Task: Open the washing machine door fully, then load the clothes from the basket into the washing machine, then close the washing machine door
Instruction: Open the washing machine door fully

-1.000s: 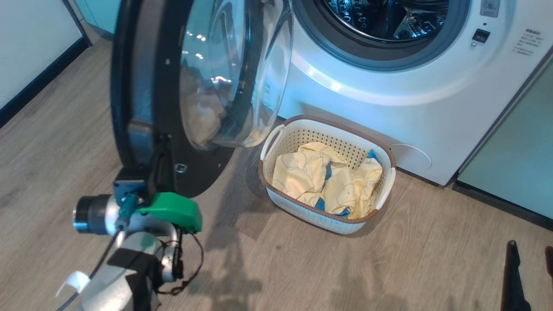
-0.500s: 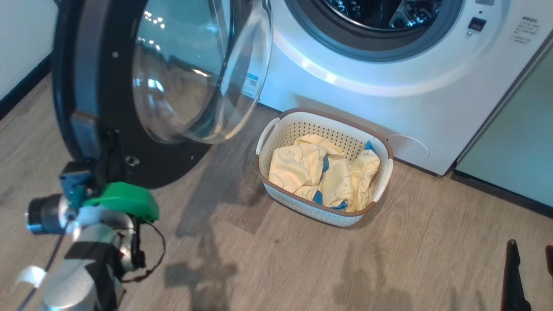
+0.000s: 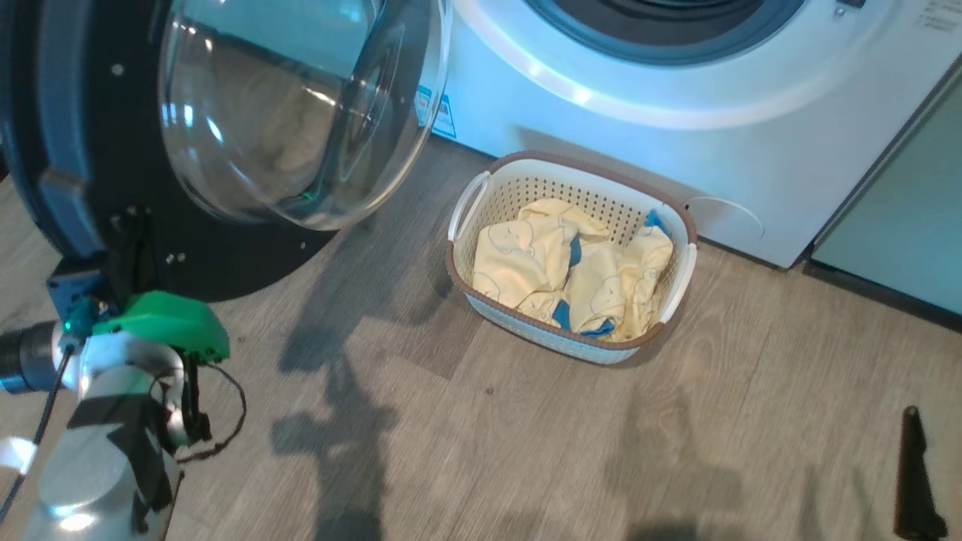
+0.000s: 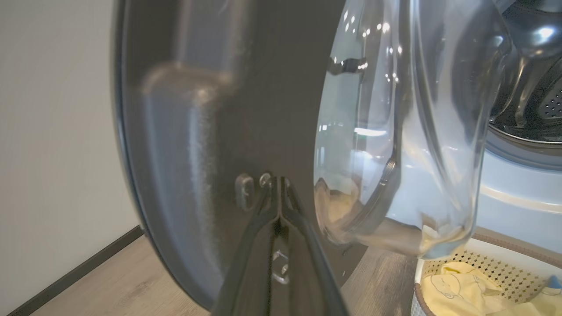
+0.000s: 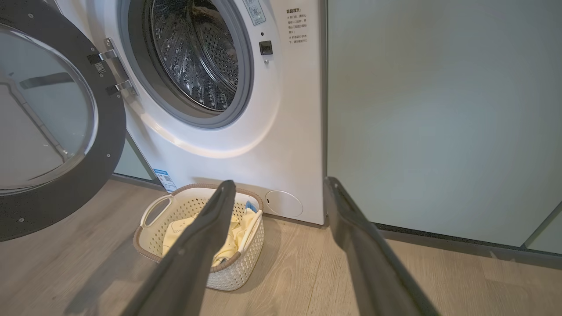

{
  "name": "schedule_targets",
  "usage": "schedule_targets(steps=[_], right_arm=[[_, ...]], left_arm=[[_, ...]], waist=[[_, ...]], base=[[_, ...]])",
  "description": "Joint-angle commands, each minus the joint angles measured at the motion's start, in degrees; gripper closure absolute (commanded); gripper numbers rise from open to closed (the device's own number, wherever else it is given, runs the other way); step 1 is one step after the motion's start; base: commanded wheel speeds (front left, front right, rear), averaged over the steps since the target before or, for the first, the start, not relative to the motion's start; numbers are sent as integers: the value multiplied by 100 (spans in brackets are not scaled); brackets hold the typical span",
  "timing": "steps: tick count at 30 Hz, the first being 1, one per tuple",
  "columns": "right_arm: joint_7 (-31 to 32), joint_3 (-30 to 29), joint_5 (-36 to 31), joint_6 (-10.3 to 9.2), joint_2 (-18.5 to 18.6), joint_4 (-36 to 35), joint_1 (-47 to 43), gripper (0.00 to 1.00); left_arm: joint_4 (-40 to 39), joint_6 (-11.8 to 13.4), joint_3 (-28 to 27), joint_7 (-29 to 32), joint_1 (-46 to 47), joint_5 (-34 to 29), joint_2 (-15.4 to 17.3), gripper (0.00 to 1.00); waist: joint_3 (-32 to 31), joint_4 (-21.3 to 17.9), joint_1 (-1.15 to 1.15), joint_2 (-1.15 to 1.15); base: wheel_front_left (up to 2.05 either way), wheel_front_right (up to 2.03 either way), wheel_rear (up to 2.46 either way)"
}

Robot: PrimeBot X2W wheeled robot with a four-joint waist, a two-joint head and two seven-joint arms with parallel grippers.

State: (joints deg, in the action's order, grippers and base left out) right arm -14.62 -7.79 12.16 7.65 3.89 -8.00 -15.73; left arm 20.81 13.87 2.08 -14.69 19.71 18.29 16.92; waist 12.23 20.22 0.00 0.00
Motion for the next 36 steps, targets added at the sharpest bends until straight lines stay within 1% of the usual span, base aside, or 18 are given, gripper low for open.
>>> schedule_targets(steps=[1, 8, 13, 21, 26, 30, 36], right_arm=[[-38, 41, -56, -16, 218, -202, 246, 0], [-38, -105, -105, -16, 364, -340, 270, 0], [-38, -180, -101, -16, 432, -412, 278, 0], [-38, -244, -88, -16, 502, -468, 334, 0], [-38, -247, -93, -16, 516, -472, 390, 0], [-38, -240, -112, -16, 500, -473, 428, 0], [-38, -236, -135, -16, 438, -465, 507, 0]], left_arm=[[-62, 2, -315, -30, 356, -71, 223, 100], [282, -37, -535, -30, 702, -262, 199, 100], [582, -92, -747, -30, 983, -318, 260, 100], [1027, -413, -1094, -30, 1382, -418, 446, 100], [1184, -563, -1354, -30, 1534, -526, 509, 100], [1213, -652, -1547, -30, 1568, -619, 495, 100], [1038, -834, -1863, -30, 1402, -745, 343, 100]], waist=[[65, 9, 0, 0], [304, 25, 0, 0], [454, 30, 0, 0], [631, 31, 0, 0], [696, 19, 0, 0], [717, 0, 0, 0], [713, -53, 0, 0]], base=[[0, 0, 0], [0, 0, 0], [0, 0, 0], [0, 0, 0], [0, 0, 0], [0, 0, 0], [0, 0, 0]])
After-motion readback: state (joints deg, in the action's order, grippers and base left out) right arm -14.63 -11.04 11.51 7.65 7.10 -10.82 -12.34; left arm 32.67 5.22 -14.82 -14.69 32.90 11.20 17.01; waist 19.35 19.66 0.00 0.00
